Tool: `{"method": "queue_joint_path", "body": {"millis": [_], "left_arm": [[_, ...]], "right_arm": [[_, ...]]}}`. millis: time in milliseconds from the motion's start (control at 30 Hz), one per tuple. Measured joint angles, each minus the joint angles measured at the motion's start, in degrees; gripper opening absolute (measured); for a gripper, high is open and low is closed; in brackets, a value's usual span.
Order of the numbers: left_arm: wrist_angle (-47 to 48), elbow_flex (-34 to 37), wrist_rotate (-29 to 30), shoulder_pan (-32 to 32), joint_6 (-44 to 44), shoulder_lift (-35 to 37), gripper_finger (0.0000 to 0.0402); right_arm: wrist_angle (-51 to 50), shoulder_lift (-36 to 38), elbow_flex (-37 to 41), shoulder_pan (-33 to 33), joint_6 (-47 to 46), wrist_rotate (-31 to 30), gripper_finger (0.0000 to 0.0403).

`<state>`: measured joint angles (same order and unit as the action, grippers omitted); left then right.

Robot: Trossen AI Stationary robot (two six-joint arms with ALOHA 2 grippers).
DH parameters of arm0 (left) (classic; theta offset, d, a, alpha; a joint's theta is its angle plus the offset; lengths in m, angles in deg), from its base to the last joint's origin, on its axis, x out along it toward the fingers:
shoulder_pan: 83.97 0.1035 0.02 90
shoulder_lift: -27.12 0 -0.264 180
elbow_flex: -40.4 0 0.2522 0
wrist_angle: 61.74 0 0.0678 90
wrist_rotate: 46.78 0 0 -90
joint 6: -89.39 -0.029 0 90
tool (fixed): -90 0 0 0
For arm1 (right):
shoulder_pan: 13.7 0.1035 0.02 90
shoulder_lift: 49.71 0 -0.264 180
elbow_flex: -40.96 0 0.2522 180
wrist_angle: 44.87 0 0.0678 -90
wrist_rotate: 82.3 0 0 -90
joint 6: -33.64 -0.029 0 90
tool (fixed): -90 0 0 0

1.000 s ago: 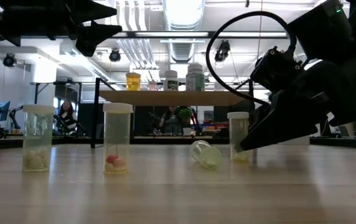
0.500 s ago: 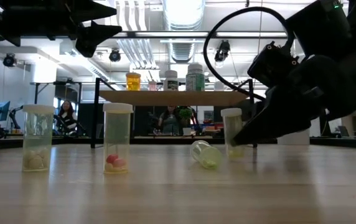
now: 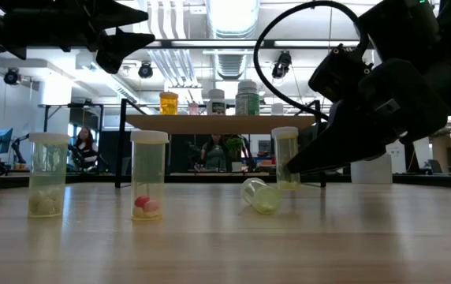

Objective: Pick and place medicine bottles onto shelf by color
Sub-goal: Put the right yellow medicine bottle on the shelf

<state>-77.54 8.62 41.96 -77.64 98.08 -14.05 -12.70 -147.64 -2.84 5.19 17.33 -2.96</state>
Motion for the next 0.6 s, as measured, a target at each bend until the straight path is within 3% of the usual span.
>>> {"method": "queue_joint_path", "body": {"millis": [300,600], "left_arm": [[0.0,0.1,-0.1,0.0,0.0,0.0,0.0231],[0.0,0.2,-0.1,0.0,0.0,0.0,0.0231]], "right_arm": [[-0.2,1.2,-0.3,-1.8,0.8,0.1,0.0104],[-5.4,13.0,-0.4,-8.3,8.4,0.4,0.0104]]}}
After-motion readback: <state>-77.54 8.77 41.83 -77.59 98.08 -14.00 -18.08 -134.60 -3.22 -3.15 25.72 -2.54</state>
